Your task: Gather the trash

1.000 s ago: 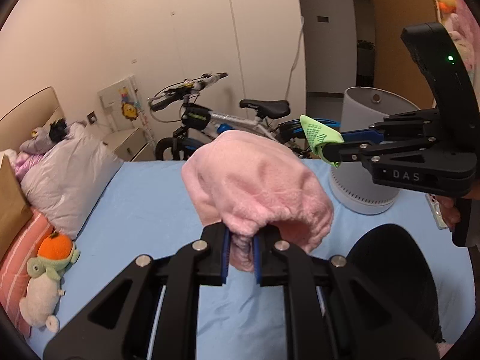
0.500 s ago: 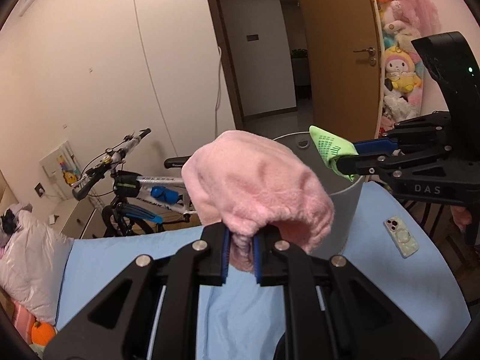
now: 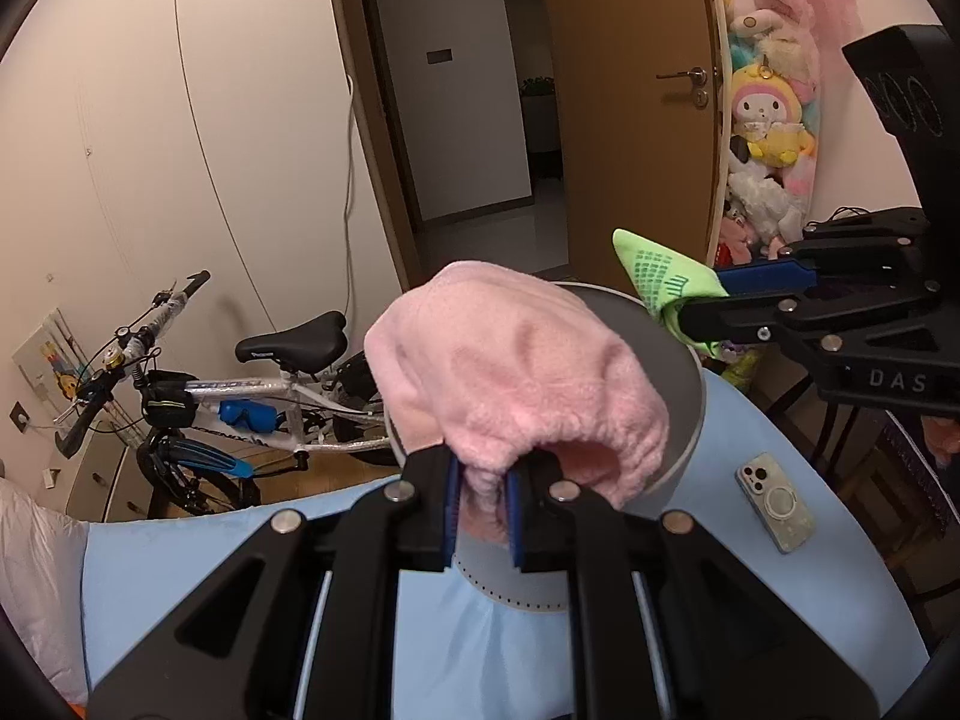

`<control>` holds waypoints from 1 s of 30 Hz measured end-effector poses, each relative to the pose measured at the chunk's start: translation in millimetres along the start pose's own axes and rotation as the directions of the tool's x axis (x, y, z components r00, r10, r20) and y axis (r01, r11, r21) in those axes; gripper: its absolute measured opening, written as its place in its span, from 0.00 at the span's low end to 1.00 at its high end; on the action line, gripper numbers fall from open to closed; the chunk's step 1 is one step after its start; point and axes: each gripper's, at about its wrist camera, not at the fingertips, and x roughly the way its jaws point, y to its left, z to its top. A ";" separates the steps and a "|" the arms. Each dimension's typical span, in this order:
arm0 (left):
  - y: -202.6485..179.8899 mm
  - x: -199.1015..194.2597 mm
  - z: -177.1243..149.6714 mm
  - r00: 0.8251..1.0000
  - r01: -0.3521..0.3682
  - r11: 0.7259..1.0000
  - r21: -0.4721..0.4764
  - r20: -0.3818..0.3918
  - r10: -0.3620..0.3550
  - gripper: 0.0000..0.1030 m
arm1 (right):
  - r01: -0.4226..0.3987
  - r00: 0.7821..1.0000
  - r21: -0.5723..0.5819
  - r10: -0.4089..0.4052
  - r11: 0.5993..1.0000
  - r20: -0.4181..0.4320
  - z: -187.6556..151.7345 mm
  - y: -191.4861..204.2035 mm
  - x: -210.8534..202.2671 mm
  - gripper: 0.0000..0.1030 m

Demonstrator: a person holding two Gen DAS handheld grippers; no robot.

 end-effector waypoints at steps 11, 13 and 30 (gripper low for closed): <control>5.9 34.7 0.9 0.999 -0.049 0.998 -0.027 -0.010 0.049 0.71 | 0.005 0.999 0.074 -0.002 0.997 -0.045 6.3 -27.5 39.7 0.47; 9.4 32.1 -3.7 0.998 -0.063 0.998 -0.028 -0.014 0.063 0.71 | 0.003 0.999 0.065 0.000 0.998 -0.049 6.5 -22.9 41.3 0.47; 91.3 -60.8 -102.0 0.965 -0.257 0.945 -0.201 -0.103 0.241 0.72 | -0.118 0.993 -0.112 0.115 0.987 -0.034 9.4 116.4 39.2 0.53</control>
